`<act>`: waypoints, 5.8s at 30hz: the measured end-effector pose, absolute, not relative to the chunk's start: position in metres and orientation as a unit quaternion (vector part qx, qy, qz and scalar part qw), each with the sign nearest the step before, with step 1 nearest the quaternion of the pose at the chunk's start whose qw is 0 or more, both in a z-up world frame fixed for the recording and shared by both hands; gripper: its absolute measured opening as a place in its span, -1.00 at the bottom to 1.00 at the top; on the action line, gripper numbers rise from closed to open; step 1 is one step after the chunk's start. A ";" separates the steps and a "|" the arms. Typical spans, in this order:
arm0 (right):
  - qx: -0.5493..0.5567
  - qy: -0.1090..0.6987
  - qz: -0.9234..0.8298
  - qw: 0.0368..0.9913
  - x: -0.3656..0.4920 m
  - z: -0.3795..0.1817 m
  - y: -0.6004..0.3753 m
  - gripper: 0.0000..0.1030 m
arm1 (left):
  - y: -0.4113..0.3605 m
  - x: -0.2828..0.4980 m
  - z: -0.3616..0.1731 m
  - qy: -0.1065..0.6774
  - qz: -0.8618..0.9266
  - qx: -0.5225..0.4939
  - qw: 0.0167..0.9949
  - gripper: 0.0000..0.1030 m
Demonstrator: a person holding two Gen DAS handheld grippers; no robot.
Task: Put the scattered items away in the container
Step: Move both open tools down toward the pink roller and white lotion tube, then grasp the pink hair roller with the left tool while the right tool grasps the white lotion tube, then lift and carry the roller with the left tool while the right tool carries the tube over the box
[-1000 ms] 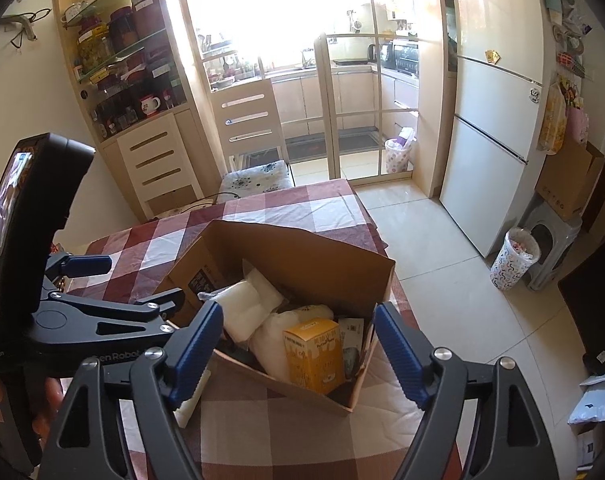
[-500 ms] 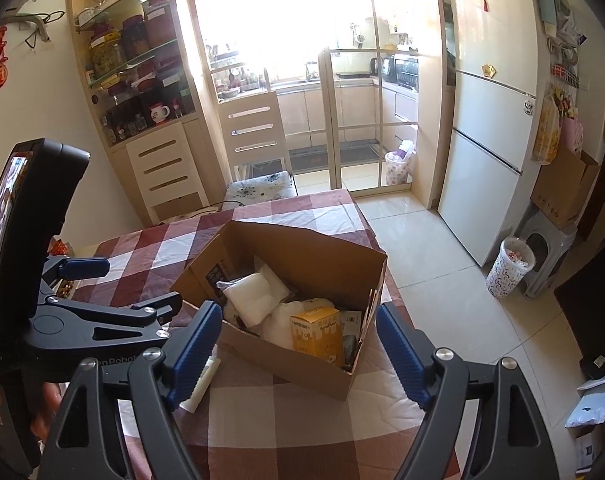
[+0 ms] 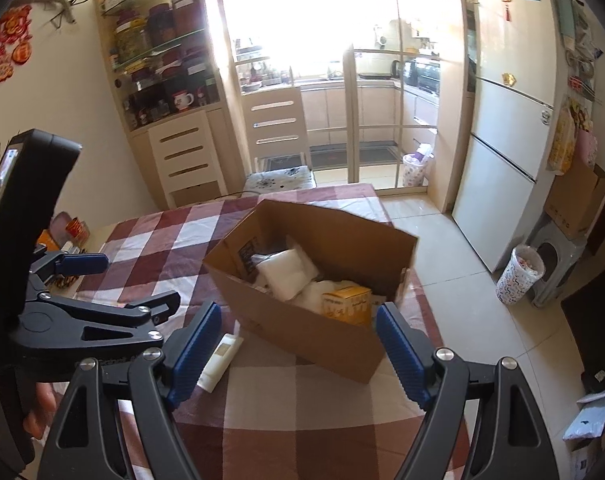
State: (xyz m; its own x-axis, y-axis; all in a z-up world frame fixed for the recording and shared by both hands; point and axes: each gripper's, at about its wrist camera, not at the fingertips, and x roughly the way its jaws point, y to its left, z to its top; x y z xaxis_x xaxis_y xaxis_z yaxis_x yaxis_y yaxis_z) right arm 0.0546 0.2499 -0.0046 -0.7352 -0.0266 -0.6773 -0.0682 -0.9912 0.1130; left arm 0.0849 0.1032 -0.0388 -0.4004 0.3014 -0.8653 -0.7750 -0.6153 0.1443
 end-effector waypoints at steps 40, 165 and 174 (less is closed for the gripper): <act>-0.487 0.061 0.871 0.032 -0.001 -0.199 0.094 0.59 | -0.013 -0.096 -0.246 0.513 0.646 -0.343 0.450 0.76; -0.317 0.064 0.946 -0.016 0.029 0.020 0.275 -0.35 | 0.169 0.069 -0.013 0.235 0.795 -0.404 0.386 -0.51; -0.333 0.071 0.940 -0.011 0.020 0.009 0.281 -0.35 | 0.181 0.064 -0.026 0.248 0.784 -0.417 0.387 -0.51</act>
